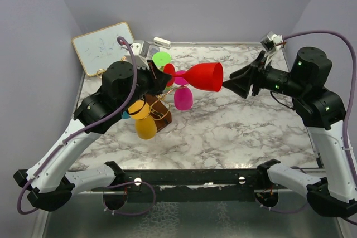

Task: Take the wine glass off the wine glass rack

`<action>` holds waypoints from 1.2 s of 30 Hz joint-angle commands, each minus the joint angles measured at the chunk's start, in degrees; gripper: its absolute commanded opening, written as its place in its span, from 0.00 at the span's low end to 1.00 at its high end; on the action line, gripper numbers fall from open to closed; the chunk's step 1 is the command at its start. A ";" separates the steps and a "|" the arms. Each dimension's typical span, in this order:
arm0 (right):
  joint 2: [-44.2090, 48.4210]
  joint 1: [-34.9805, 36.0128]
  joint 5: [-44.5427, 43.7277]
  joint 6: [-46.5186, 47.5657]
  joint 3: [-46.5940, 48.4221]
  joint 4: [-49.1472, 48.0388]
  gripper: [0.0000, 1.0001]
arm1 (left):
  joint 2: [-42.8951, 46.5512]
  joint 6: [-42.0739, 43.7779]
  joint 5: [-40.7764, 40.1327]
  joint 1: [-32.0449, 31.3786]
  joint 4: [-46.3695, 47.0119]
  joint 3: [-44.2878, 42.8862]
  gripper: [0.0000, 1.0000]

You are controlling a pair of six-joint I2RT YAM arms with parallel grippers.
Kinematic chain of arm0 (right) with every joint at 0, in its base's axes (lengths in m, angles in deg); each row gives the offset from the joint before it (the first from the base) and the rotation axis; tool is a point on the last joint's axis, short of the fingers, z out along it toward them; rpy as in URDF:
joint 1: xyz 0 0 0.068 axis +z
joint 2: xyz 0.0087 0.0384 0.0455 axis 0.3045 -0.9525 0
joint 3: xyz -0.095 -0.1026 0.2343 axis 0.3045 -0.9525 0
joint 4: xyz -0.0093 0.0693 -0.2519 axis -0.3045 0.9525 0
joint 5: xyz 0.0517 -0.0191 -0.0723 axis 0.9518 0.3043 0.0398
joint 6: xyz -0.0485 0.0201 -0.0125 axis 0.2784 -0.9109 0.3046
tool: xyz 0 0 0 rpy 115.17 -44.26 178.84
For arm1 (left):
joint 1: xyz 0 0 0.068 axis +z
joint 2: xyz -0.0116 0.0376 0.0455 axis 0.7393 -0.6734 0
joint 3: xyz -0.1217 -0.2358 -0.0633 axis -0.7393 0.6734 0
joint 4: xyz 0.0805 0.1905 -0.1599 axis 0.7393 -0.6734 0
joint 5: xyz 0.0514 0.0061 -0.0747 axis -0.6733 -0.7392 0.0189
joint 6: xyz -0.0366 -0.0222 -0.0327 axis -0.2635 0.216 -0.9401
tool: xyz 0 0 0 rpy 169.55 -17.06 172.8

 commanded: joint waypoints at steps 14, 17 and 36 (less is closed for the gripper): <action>-1.52 0.19 1.50 -3.06 -3.20 -6.59 0.45 | -0.84 0.26 7.89 0.12 8.35 2.15 0.00; -2.49 0.24 1.15 -4.05 -3.48 -7.44 0.21 | -0.96 0.17 8.40 0.11 8.62 2.45 0.00; -11.68 0.22 -33.35 -3.36 10.37 -3.01 0.01 | 2.13 1.30 -2.12 0.12 5.78 3.11 0.99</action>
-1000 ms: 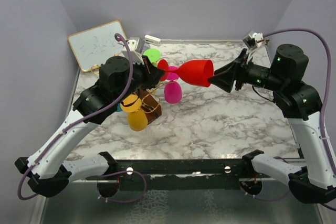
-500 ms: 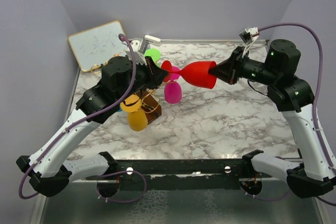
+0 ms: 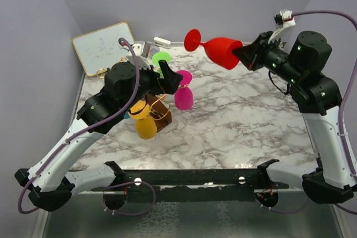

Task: Take the wine glass off the wine glass rack

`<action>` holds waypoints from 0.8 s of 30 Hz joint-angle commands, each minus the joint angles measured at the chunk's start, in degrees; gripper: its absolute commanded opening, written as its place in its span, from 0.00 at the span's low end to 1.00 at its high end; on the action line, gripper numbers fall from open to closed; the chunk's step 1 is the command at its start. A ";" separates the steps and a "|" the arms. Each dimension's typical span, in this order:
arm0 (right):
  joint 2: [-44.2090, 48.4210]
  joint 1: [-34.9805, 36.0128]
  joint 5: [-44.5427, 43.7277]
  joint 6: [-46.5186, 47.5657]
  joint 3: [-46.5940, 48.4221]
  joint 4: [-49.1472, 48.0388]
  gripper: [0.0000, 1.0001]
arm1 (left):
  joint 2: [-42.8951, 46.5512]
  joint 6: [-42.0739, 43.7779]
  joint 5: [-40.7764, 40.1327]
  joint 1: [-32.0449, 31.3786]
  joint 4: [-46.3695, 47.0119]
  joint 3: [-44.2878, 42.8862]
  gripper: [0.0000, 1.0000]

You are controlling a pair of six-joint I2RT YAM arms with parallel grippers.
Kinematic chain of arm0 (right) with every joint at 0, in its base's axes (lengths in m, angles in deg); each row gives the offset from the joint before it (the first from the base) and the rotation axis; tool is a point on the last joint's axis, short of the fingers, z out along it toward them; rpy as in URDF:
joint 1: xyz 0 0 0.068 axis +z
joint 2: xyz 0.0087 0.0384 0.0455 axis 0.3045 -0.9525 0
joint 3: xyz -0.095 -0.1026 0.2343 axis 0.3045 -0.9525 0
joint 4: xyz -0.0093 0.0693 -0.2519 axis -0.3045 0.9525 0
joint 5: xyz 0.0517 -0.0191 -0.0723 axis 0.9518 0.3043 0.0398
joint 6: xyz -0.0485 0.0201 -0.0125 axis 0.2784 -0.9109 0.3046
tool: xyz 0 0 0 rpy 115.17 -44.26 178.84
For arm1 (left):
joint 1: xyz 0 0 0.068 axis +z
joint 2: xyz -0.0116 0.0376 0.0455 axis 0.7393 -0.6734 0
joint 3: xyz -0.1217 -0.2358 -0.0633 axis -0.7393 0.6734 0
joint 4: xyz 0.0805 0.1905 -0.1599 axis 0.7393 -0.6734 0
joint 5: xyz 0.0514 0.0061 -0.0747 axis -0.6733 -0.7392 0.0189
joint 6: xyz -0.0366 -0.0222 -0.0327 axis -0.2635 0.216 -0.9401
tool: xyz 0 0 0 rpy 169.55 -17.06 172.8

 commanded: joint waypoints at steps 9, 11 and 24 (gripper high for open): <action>-31.71 -5.15 -30.09 -2.18 21.38 20.50 0.01 | 1.17 4.96 -1.18 0.13 0.73 -3.29 0.22; -34.08 -5.38 -31.42 -5.32 22.10 23.79 0.01 | -0.95 5.60 -1.35 0.16 -1.32 -5.70 0.12; -30.50 -19.03 -36.02 -11.12 6.94 24.00 0.01 | -11.04 5.87 1.62 0.14 -5.79 -11.17 0.10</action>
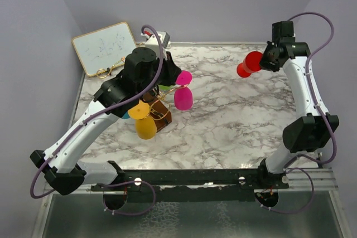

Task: Take the wine glass off the wine glass rack

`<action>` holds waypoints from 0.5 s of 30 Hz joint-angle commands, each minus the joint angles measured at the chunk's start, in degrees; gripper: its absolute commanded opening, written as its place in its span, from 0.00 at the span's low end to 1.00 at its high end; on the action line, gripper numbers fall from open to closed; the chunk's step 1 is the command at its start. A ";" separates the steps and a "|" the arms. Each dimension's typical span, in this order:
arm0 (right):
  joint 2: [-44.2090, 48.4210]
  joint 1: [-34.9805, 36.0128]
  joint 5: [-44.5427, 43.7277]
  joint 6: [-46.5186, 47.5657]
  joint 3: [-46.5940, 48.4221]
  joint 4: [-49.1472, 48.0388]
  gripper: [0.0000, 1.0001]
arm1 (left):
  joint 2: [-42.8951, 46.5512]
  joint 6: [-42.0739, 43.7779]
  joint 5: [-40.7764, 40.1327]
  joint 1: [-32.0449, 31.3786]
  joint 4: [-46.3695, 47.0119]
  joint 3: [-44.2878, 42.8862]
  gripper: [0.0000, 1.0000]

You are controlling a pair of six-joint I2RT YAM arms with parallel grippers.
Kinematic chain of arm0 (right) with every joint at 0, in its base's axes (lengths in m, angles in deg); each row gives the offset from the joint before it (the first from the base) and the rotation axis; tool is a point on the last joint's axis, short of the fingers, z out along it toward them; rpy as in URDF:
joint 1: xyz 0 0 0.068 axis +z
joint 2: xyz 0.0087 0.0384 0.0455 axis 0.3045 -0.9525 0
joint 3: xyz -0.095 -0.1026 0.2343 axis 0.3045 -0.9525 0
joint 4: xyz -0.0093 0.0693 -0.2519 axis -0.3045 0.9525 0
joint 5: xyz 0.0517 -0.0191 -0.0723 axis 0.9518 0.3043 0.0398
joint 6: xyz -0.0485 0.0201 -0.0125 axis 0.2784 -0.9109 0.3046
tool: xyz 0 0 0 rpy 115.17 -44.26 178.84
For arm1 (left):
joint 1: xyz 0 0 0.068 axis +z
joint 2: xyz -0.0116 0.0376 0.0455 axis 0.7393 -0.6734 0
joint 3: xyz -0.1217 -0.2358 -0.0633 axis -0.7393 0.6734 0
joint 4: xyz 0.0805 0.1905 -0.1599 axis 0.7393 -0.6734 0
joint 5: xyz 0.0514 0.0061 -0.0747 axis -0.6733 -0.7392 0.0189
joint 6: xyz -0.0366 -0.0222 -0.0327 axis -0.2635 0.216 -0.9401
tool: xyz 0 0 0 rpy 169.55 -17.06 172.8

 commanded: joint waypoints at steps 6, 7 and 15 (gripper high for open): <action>0.57 -1.36 -10.96 -5.86 -7.34 2.16 0.01 | -2.82 0.79 -1.52 0.17 -5.96 -2.59 0.10; 0.29 -1.36 -11.47 -6.36 -8.41 2.21 0.01 | -2.73 0.83 -2.04 0.19 -6.42 -2.63 0.10; -5.12 -1.44 -13.12 -9.49 -8.23 4.09 0.01 | -0.79 0.92 -4.62 0.20 -6.98 -1.26 0.31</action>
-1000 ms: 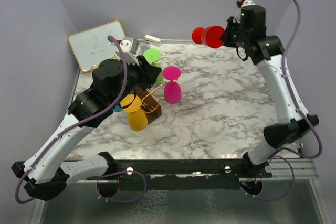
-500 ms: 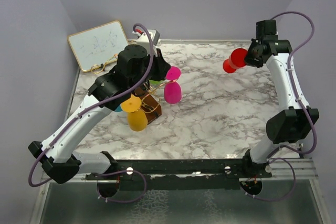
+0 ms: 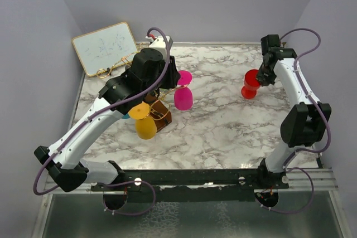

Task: Take the wine glass off the wine glass rack

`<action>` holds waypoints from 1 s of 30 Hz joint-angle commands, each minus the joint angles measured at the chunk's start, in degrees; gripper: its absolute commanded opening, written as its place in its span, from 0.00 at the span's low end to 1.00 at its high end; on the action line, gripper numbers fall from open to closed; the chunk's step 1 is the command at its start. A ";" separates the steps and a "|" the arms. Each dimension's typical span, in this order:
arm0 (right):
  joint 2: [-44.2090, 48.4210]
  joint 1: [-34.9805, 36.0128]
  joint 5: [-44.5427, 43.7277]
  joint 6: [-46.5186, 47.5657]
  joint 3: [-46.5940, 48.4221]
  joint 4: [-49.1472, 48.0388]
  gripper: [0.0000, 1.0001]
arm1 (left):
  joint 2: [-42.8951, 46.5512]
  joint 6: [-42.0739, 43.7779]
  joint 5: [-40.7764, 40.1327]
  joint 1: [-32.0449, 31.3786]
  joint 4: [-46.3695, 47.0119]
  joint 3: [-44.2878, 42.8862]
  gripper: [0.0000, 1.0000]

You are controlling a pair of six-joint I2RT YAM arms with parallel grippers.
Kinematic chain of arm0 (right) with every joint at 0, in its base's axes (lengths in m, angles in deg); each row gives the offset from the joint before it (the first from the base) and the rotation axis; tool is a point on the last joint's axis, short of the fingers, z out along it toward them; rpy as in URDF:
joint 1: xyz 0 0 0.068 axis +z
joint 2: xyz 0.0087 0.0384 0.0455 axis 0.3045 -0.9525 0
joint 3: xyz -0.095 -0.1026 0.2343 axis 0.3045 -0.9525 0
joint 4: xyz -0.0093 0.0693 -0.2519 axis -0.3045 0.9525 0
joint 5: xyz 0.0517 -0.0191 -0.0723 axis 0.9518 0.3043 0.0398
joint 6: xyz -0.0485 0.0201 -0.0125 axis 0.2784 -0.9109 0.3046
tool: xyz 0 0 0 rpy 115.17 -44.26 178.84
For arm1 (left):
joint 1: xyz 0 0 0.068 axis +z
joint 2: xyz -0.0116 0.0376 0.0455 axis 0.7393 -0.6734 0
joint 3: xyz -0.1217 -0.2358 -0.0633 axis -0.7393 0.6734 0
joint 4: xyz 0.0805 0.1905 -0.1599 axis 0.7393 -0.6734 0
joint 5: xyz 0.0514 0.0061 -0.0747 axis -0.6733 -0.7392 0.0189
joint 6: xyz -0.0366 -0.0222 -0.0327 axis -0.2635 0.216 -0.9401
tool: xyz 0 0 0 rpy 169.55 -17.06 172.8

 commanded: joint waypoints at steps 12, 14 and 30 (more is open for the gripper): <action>0.23 -0.29 -2.19 -2.53 1.75 -0.48 0.93 | 3.72 -0.14 -6.61 0.22 -0.52 1.17 0.98; 2.48 -0.29 -2.52 -1.90 2.36 -0.97 1.00 | 3.92 -0.20 -7.31 0.28 0.09 1.48 0.99; 33.79 -0.29 42.69 10.39 -8.02 -21.38 0.32 | -7.71 -1.34 17.00 22.36 7.06 -9.30 0.75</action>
